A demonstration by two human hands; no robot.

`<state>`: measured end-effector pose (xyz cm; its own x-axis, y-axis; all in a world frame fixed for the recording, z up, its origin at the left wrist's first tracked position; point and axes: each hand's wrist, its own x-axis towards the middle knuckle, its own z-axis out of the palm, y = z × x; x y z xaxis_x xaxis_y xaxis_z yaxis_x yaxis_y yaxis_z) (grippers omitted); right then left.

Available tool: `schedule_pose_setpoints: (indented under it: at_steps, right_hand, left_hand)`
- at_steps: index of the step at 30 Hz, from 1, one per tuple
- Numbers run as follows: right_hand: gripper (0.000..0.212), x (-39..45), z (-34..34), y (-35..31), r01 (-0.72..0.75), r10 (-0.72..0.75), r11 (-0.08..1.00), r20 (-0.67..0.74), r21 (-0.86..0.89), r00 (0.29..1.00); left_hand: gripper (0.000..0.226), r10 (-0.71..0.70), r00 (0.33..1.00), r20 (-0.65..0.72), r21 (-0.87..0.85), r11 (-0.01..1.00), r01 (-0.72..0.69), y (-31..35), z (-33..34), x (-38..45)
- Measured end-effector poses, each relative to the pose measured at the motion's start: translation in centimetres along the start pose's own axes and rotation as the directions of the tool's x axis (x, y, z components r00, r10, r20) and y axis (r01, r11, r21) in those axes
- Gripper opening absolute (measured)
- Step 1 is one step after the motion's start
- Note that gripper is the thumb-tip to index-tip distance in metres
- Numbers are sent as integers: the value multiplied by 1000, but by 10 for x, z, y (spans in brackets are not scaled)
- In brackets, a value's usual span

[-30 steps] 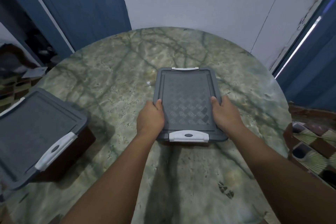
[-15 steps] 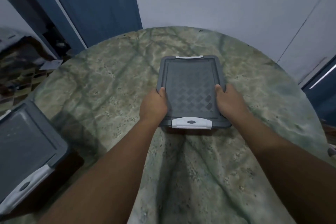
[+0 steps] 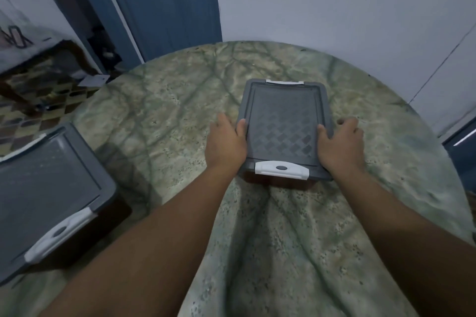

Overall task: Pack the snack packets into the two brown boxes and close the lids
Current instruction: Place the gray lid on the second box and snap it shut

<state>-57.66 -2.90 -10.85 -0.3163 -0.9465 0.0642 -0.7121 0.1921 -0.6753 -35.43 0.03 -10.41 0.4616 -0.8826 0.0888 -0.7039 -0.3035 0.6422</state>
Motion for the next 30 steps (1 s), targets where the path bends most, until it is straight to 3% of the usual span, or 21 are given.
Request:
schedule_pose_setpoints:
  at_steps: [3,6,9,12,16,20,22,25,27,30]
  right_hand:
    - [51,-23,0,-10,175,-202,973,-197,-147,959]
    - [41,-64,11,-38,373,-385,923,-265,-95,884]
    - [26,-112,37,-87,500,-482,853,-143,146,864]
    - [14,-153,71,-140,462,-521,816,97,348,848]
    - [11,-200,112,-197,267,-461,866,466,423,755]
    - [26,-225,155,-231,237,-410,910,652,340,638]
    - [31,-233,173,-242,275,-382,924,702,266,601]
    - [34,-245,190,-248,343,-366,920,729,189,578]
    - [35,-252,197,-246,387,-379,909,689,154,618]
    - [33,-258,201,-241,391,-399,906,640,164,656]
  left_hand:
    - [31,108,993,-49,43,993,-106,-19,-31,-18]
    - [27,186,980,-74,111,978,-177,-53,-72,-42]
    - [27,197,975,-101,169,969,-179,-93,-120,-63]
    - [25,161,970,-180,216,969,-121,-136,-171,-77]
    - [29,-7,935,-354,249,963,102,-197,-228,-88]
    - [49,-237,842,-485,201,907,371,-248,-257,-99]
    - [67,-383,795,-470,128,862,491,-271,-262,-102]
    - [84,-674,665,-322,-164,731,662,-292,-259,-101]
    - [74,-730,644,-230,-316,682,659,-295,-251,-99]
    - [44,-691,668,-275,-382,716,584,-299,-245,-96]
